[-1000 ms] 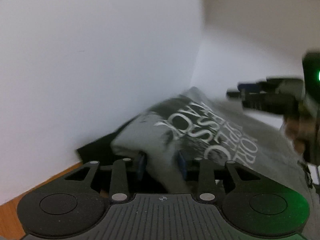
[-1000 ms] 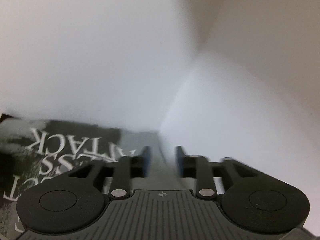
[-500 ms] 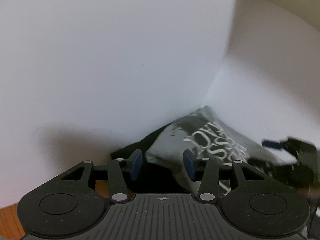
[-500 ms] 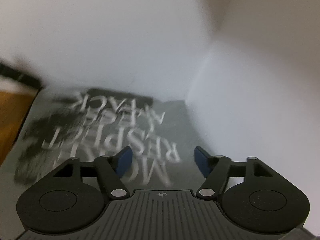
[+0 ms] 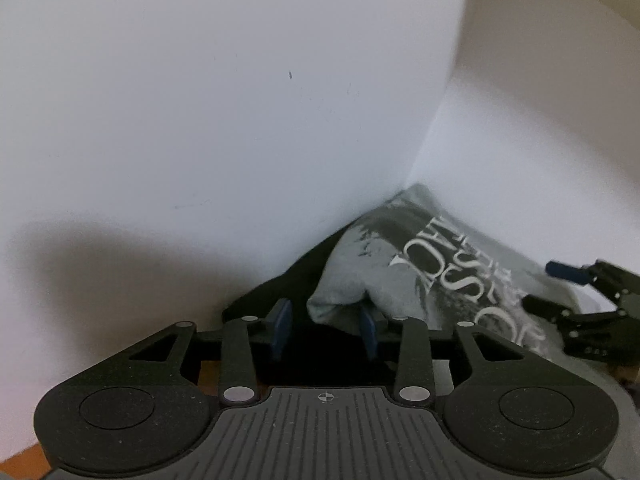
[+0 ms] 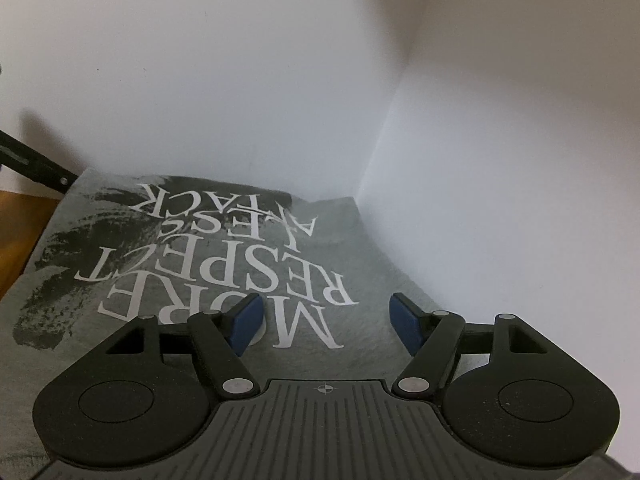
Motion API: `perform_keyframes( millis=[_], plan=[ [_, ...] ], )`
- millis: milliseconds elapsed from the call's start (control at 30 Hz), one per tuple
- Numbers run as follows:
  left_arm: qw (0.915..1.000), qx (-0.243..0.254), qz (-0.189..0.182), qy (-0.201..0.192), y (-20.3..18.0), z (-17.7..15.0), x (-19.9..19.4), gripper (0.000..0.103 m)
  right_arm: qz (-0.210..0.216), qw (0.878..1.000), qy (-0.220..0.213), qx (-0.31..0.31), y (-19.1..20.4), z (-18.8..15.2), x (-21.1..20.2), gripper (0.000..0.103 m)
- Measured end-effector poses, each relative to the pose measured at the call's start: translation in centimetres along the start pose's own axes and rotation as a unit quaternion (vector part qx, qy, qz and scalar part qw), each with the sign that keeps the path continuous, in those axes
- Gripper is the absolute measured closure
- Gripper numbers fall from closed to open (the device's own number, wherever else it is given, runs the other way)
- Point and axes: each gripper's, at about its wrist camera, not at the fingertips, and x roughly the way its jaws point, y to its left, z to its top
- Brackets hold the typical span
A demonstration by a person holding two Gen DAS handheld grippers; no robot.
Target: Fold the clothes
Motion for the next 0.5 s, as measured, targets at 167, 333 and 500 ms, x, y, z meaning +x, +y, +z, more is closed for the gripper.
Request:
perform_keyframes(
  millis=[167, 333, 500],
  plan=[
    [0.9989, 0.04, 0.023, -0.007, -0.4, 0.6, -0.7, 0.101, 0.0, 1.0, -0.003, -0.008, 0.1, 0.0, -0.2, 0.035],
    [0.9917, 0.097, 0.082, -0.015, -1.2, 0.7, -1.8, 0.103, 0.003, 1.0, -0.009, -0.005, -0.1, 0.1, -1.3, 0.034],
    [0.9878, 0.121, 0.098, -0.006, -2.7, 0.6, -0.8, 0.102, 0.015, 0.999, -0.018, 0.027, -1.7, 0.5, -3.5, 0.037]
  ],
)
